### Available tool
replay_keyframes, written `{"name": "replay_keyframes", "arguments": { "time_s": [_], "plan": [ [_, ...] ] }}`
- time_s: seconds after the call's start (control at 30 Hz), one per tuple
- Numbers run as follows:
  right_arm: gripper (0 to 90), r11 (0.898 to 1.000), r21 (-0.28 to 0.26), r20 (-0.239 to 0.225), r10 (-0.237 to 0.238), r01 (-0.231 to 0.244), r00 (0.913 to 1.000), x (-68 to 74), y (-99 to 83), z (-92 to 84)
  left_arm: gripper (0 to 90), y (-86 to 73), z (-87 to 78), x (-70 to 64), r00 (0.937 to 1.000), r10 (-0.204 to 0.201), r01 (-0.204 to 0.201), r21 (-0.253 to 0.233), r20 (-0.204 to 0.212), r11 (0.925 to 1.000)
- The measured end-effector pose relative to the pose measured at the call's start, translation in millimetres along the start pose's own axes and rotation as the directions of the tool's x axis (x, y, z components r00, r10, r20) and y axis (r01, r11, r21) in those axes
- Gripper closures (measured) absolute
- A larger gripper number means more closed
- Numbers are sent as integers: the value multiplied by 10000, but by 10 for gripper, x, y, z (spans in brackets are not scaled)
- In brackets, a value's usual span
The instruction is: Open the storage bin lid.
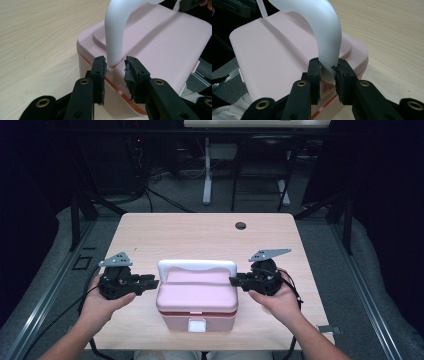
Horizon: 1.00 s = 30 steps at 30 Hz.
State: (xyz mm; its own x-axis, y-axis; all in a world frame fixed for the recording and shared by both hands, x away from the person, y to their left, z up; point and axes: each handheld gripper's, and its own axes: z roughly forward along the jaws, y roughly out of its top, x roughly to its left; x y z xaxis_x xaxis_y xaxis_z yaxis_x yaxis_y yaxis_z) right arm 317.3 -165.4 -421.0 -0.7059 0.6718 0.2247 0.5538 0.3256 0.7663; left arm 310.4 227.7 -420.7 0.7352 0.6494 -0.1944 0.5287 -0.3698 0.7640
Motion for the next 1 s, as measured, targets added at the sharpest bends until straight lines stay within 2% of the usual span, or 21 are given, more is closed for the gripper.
{"name": "replay_keyframes", "arguments": {
  "time_s": [0.23, 0.53, 1.0],
  "plan": [
    [749, 10000, -94, 21, 22, -22, 10000, 1, 33, -21, 780, -82, -64, -8, 10000, 46, -46, 8, 8, 10000],
    [749, 9998, -156, 23, 89, -89, 10000, -2, 60, -41, 890, -193, -70, -33, 9998, 179, -180, 141, 45, 9997],
    [749, 9998, -185, 48, 105, -104, 9999, -4, 93, -49, 898, -280, 15, -115, 9987, 375, -389, 427, 343, 9983]
  ]
}}
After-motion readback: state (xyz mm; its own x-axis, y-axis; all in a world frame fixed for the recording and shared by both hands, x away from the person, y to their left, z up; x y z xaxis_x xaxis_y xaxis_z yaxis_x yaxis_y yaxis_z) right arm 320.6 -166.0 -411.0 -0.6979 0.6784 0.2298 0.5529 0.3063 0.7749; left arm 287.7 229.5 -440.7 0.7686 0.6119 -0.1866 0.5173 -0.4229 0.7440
